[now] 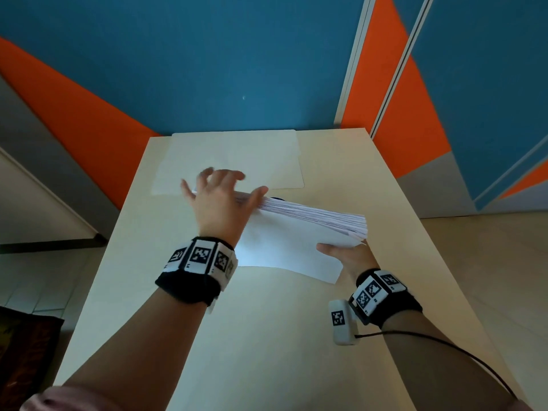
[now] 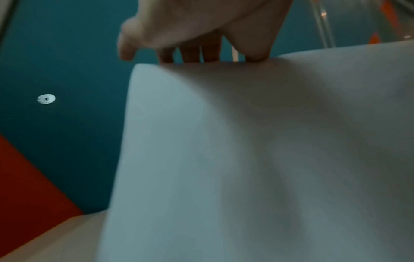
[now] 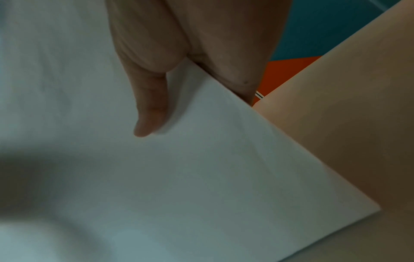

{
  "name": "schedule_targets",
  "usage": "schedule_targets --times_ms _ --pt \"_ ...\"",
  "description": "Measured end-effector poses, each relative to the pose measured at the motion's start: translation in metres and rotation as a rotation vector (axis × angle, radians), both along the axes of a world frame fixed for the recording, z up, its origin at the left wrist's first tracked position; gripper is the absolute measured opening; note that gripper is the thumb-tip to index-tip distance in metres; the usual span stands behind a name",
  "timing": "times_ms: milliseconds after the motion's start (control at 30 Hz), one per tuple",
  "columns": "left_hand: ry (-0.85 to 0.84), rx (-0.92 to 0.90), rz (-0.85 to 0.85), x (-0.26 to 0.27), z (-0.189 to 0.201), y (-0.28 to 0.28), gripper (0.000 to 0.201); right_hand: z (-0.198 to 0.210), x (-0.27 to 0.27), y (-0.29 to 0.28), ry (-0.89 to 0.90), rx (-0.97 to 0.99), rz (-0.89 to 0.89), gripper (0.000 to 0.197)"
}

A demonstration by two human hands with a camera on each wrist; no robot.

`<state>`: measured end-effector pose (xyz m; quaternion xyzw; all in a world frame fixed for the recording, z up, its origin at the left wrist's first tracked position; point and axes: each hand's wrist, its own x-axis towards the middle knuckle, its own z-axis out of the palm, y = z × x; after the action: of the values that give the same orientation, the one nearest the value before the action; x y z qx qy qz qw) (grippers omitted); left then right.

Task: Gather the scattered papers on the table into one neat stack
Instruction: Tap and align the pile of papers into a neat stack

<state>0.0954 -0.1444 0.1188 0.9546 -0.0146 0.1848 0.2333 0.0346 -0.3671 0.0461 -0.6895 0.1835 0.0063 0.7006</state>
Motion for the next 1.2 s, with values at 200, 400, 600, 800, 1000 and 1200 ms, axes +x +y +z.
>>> schedule_targets --times_ms 200,400,600,800,1000,1200 --pt "0.096 0.372 -0.602 -0.007 0.004 -0.045 0.085 -0.011 0.008 -0.001 0.019 -0.018 -0.026 0.045" --pt "0.22 0.481 -0.605 0.01 0.027 -0.055 0.039 0.01 0.01 0.0 -0.055 -0.035 0.038 0.033" --pt "0.3 -0.268 -0.476 0.019 0.056 -0.019 0.009 0.054 0.019 -0.031 -0.181 -0.232 0.133 0.022" --pt "0.293 -0.962 -0.466 0.009 0.058 0.01 0.018 0.1 0.021 -0.05 -0.411 0.15 0.02 0.037" --pt "0.377 -1.164 -0.359 -0.011 -0.006 0.017 0.024 0.099 0.023 -0.017 -0.386 0.046 0.142 0.044" --pt "0.493 -1.167 -0.249 -0.027 -0.046 0.023 0.033 0.048 0.004 -0.005 -0.149 0.051 0.167 0.055"
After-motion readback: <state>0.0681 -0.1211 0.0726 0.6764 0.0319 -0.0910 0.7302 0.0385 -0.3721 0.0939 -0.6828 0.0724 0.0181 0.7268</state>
